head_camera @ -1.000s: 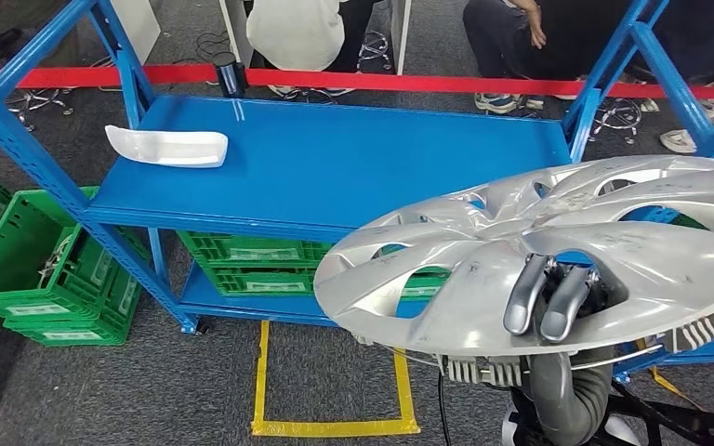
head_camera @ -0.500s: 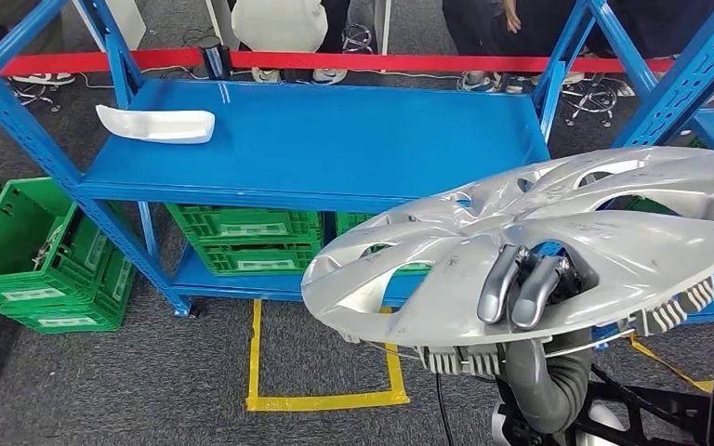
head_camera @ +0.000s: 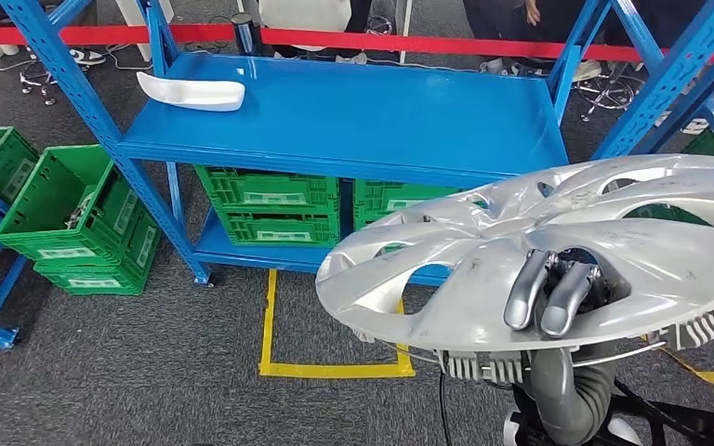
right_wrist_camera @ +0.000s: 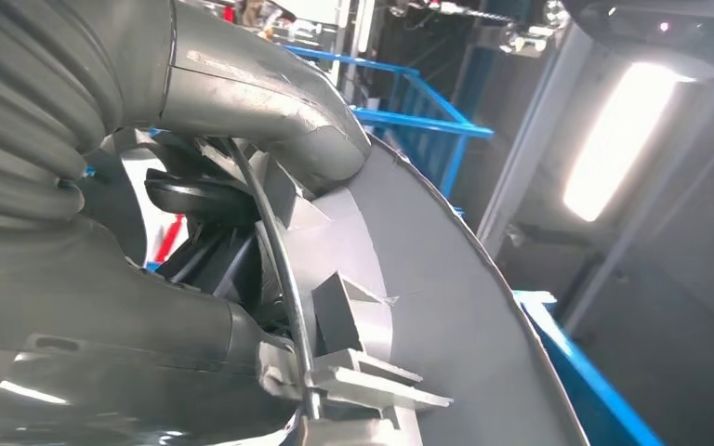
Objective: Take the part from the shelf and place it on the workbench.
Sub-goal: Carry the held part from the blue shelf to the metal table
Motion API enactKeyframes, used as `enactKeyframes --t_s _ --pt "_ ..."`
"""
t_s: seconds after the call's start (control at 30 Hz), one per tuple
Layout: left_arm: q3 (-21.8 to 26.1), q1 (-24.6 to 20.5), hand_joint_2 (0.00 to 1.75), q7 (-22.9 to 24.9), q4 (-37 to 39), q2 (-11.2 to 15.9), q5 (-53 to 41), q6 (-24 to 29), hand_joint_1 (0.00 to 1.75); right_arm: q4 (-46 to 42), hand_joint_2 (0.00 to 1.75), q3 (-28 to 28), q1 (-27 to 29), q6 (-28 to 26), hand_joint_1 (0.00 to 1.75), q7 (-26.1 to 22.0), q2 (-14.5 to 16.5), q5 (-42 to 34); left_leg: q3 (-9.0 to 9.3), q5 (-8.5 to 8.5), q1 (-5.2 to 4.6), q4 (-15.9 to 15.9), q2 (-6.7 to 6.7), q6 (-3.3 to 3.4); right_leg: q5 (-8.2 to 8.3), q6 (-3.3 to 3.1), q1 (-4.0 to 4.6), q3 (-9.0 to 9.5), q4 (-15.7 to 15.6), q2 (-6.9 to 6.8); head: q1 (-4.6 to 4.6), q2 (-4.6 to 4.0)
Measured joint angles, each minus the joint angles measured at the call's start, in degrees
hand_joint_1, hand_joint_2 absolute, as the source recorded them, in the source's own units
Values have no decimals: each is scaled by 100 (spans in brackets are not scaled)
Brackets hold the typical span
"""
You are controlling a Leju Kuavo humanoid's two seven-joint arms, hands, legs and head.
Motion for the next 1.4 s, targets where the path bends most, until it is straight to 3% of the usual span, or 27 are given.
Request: enactKeyframes --t_s 0.07,0.1,0.17,0.23,0.27,0.3,0.33,0.4,0.47,0.5,0.57,0.63,0.73,0.77,0.8,0.83,0.87,0.93,0.97,1.0,1.07,1.1,1.17,1.2,1.27,1.33,1.4 --pt "0 13 175 0 1 5 0 0 0 -3 175 1 1 0 175 1 0 1 -69 78 3 6 25 -64 35 -44 -3 -58 -107 -3 -10 -1" --pt "0 21 175 0 2 9 0 0 0 -2 175 2 5 -1 175 2 0 1 -114 -17 9 64 31 -100 92 -78 -14 -119 -111 -11 -24 -1" --pt "0 26 175 1 2 14 0 0 0 -2 175 6 10 -1 175 2 2 1 -243 -546 38 482 24 -168 232 -148 -31 -274 -108 -33 -100 -1" --pt "0 22 175 2 2 13 0 -1 0 -1 175 9 14 -2 175 3 4 0 -377 -1100 65 1216 8 -227 368 -172 -18 -461 -73 -40 -176 -1" --pt "0 20 175 2 2 13 0 -2 0 0 175 9 17 -2 175 3 5 -1 -391 -1179 75 1520 3 -247 435 -169 -12 -568 -44 -44 -198 -1" --pt "0 19 175 3 2 13 0 -2 0 1 175 9 20 -2 175 4 6 -2 -339 -1111 82 1684 1 -257 496 -162 -6 -683 -3 -47 -215 0" --pt "0 19 175 4 2 13 0 -2 0 0 175 9 22 -3 175 4 7 -3 -196 -946 88 1663 -1 -256 551 -151 -3 -804 48 -49 -228 0" --pt "0 11 175 9 2 17 1 -1 0 -2 175 8 26 -7 175 3 8 -7 371 -721 90 1092 -7 -218 637 -118 5 -1024 164 -50 -250 0" --pt "0 -12 175 14 2 24 1 0 0 -4 175 3 30 -11 175 2 8 -10 969 -871 73 265 -14 -152 699 -67 18 -1167 261 -55 -263 0" --pt "0 -23 175 16 1 27 2 0 0 -5 175 0 33 -13 175 1 8 -11 1119 -975 61 5 -20 -113 737 -35 20 -1209 284 -59 -266 0" --pt "0 -21 175 29 1 27 4 3 0 -4 175 -5 42 -16 175 0 7 -15 1121 -995 55 -155 -25 -31 811 36 8 -1263 296 -57 -267 0" --pt "0 -7 175 48 1 27 6 8 0 -4 175 -16 58 -21 175 0 7 -19 1045 -885 72 -172 -12 50 648 111 -9 -1358 478 -37 -254 0" --pt "0 -5 175 52 0 19 4 11 0 -1 175 -25 91 -30 175 8 5 -36 893 -736 73 -174 23 111 -32 201 -34 -1669 1460 -17 -172 0" --pt "0 2 175 52 0 15 4 11 0 3 175 -25 101 -31 175 15 4 -43 843 -694 65 -171 42 112 -170 217 -43 -1722 1733 -16 -140 0" --pt "0 10 175 52 0 13 4 11 0 10 175 -24 109 -32 175 25 4 -49 798 -658 58 -169 70 108 -204 222 -51 -1685 1827 -18 -110 0" --pt "0 17 175 52 0 12 4 11 0 17 175 -24 112 -32 175 35 3 -51 764 -631 53 -167 109 101 -130 216 -56 -1540 1695 -28 -82 0" --pt "0 22 175 52 0 11 4 11 0 23 175 -24 111 -32 175 46 3 -51 744 -612 48 -165 154 93 17 200 -57 -1303 1371 -66 -57 0" --pt "0 25 175 52 0 11 2 11 0 27 175 -23 99 -32 175 57 3 -51 730 -598 22 -154 266 71 283 142 -24 -784 547 -315 -5 0" --pt "0 29 175 51 1 12 1 11 0 27 175 -23 91 -32 175 60 3 -51 721 -595 1 -142 336 52 340 102 -2 -637 272 -425 13 0" --pt "0 35 175 51 1 13 0 11 0 27 175 -22 89 -32 175 60 3 -51 709 -594 -19 -131 419 32 353 63 20 -582 128 -483 19 0" --pt "0 42 175 50 2 14 0 11 0 27 175 -22 102 -32 175 60 2 -51 691 -608 -38 -112 591 -18 374 -15 21 -621 84 -360 -1 0" --pt "0 37 175 50 2 14 0 11 0 26 175 -22 115 -32 175 60 1 -51 682 -652 -29 -77 542 -49 401 -47 9 -637 72 -284 -20 0" --pt "0 23 175 51 1 15 1 11 0 26 175 -23 123 -32 175 61 -2 -51 532 -930 7 299 233 -112 457 -113 -17 -666 47 -147 -91 0" --pt "0 21 175 53 1 16 3 11 0 26 175 -22 126 -32 175 61 -2 -51 377 -1135 30 656 55 -135 474 -135 -15 -686 50 -85 -134 0" --pt "0 36 175 65 2 14 7 11 0 28 175 -20 135 -32 175 61 -2 -51 26 -1460 48 1426 -32 -156 494 -157 -4 -727 70 48 -197 0" --pt "0 51 175 73 2 11 9 11 0 29 175 -20 143 -32 175 61 -4 -52 -49 -1393 52 1590 -30 -156 498 -156 5 -764 116 180 -217 0" --pt "0 50 175 73 2 11 9 13 0 28 175 -20 144 -33 175 61 -3 -51 256 -990 51 966 -43 -124 488 -145 9 -790 175 270 -243 0"
